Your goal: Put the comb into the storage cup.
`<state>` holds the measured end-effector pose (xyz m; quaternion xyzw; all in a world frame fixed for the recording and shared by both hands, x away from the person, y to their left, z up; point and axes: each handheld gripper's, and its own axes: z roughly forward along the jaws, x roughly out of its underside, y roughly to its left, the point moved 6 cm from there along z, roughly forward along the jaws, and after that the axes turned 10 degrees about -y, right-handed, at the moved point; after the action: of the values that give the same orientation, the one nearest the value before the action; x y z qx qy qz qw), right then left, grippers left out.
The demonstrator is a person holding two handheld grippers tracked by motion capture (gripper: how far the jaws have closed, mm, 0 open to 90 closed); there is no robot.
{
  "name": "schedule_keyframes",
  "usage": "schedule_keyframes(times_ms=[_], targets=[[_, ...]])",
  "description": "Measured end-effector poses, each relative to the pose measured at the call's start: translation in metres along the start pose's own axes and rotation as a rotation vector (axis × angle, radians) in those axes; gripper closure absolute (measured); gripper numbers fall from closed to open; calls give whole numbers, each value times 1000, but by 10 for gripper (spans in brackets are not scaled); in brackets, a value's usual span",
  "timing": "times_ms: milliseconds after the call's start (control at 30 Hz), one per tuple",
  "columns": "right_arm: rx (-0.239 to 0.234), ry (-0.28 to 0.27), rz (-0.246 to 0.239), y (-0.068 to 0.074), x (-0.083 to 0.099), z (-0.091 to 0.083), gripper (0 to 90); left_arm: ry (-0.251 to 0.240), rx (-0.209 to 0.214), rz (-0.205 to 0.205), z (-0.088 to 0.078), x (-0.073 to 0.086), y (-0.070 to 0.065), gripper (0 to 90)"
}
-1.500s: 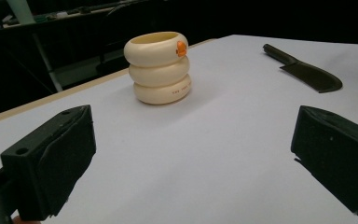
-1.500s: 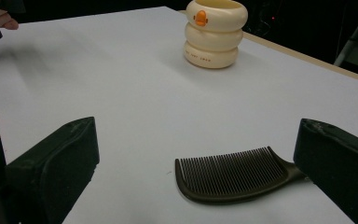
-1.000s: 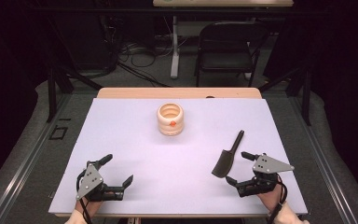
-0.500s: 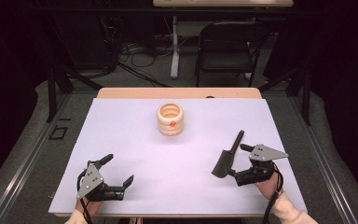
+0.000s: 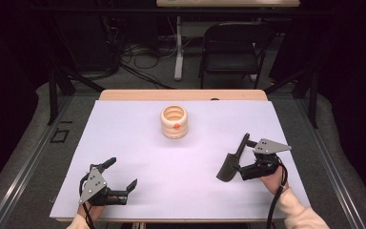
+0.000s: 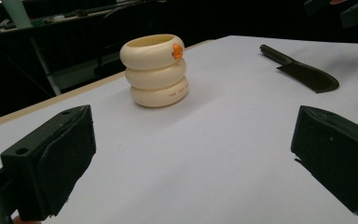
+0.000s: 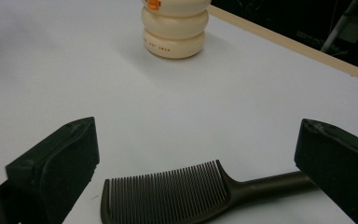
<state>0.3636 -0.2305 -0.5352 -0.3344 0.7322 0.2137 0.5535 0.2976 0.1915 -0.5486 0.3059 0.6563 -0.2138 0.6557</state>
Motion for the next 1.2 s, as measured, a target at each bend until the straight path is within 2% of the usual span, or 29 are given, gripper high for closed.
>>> schedule_keyframes(times_ms=[733,1033,1200], targets=[[31,50,13,-36,-3,29,0,0,1,5,0,0,0,0],[32,83,9,-43,-1,40,0,1,4,-1,1,0,1,0],[42,78,23,-52,-3,43,0,0,6,2,1,0,1,0]])
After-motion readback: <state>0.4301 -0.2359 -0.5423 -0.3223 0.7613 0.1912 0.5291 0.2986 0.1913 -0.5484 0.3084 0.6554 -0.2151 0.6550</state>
